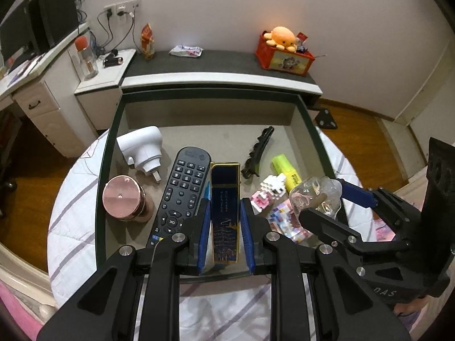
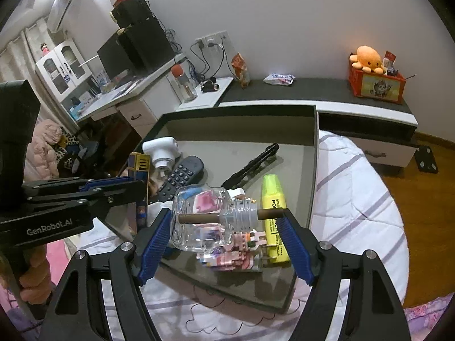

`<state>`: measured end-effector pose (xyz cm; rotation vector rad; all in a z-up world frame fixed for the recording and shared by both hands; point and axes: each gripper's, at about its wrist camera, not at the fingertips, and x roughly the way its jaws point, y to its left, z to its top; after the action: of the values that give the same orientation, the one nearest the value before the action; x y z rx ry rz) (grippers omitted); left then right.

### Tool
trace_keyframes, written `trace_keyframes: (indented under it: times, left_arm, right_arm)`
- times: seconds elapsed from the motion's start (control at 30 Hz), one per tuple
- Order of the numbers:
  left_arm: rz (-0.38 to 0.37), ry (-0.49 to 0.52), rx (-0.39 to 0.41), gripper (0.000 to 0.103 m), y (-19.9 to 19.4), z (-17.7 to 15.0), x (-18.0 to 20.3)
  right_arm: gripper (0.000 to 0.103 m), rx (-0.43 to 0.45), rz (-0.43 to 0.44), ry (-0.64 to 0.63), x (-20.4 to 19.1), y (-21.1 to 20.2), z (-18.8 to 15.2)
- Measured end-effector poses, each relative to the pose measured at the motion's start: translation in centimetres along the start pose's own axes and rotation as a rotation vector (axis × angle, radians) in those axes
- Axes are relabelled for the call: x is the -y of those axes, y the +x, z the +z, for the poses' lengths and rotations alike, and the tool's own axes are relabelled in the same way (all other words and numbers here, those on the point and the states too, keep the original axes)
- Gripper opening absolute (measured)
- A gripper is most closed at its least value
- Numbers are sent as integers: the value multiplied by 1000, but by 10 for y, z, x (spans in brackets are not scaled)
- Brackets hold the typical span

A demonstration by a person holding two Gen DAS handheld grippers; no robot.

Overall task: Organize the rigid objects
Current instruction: 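Release the bottle and blue-gold box into the box and open both tools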

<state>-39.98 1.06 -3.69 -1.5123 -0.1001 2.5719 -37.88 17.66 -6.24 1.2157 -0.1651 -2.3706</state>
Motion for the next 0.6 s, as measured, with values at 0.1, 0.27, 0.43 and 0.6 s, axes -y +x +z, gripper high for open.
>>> trace_keyframes:
  times: [0.1, 0.27, 0.43, 0.6]
  left_arm:
    - [29, 6, 8, 49, 2, 0, -2]
    - [31, -4, 53, 72, -7, -3, -7]
    - [57, 11, 112, 77, -30, -7, -6]
    - [75, 57, 205, 78, -66, -21, 4]
  right_arm:
    - [81, 8, 12, 13, 2, -2, 0]
    - [81, 11, -15, 11, -1, -10, 2]
    - [81, 71, -47, 0, -12, -37, 0]
    - [81, 191, -88, -37, -36, -85, -9]
